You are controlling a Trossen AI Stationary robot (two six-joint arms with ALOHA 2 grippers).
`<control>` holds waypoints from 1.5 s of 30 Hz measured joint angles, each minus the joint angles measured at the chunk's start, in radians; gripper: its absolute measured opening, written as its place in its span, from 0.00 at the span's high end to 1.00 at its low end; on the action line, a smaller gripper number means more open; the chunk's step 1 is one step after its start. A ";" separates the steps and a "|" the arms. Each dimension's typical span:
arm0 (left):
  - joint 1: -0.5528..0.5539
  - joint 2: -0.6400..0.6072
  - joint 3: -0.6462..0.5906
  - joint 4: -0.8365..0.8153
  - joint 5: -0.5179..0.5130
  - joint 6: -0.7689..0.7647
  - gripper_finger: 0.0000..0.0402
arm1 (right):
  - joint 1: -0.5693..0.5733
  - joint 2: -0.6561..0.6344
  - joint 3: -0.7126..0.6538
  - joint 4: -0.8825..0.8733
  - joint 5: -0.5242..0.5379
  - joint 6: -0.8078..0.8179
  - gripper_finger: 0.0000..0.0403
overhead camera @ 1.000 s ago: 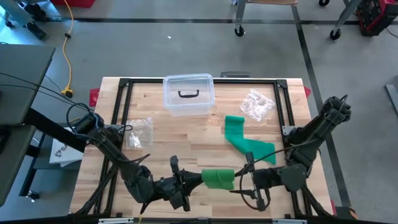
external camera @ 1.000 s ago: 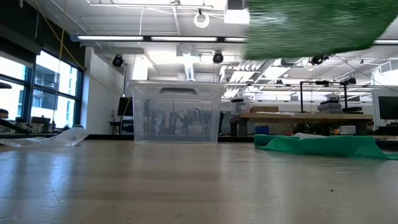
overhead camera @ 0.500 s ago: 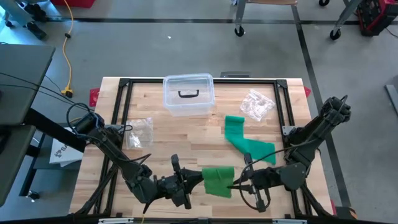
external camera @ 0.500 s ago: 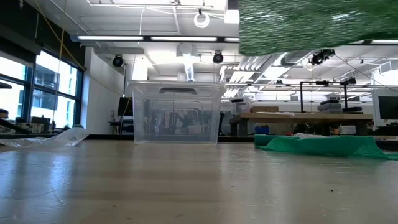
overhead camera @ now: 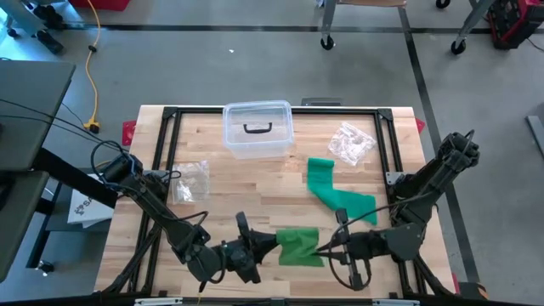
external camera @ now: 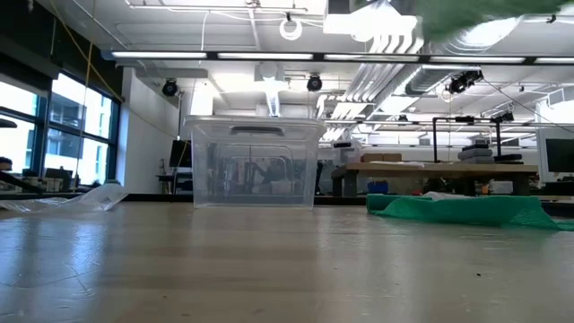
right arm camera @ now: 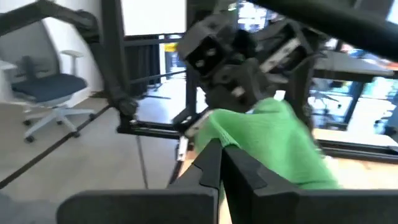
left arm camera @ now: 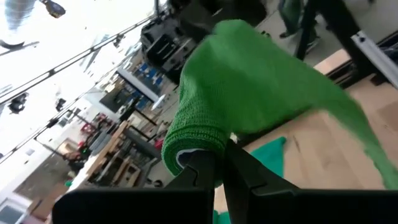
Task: Roll bandage
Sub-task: Roll the green bandage
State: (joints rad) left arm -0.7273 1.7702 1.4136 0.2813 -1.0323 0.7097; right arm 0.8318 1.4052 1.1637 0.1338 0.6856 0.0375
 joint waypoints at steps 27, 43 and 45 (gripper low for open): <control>0.020 0.000 0.000 0.022 -0.025 -0.015 0.99 | 0.019 0.014 0.000 0.043 -0.251 -0.034 1.00; -0.017 0.000 -0.001 0.137 0.033 0.085 0.99 | 0.013 0.020 0.000 -0.003 -0.046 -0.106 0.92; -0.019 0.001 -0.001 0.136 0.037 0.081 0.99 | 0.012 0.020 0.000 0.033 -0.046 -0.150 0.85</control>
State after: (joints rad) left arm -0.7462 1.7710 1.4128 0.4176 -0.9950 0.7906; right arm 0.8436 1.4250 1.1637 0.1673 0.6396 -0.1122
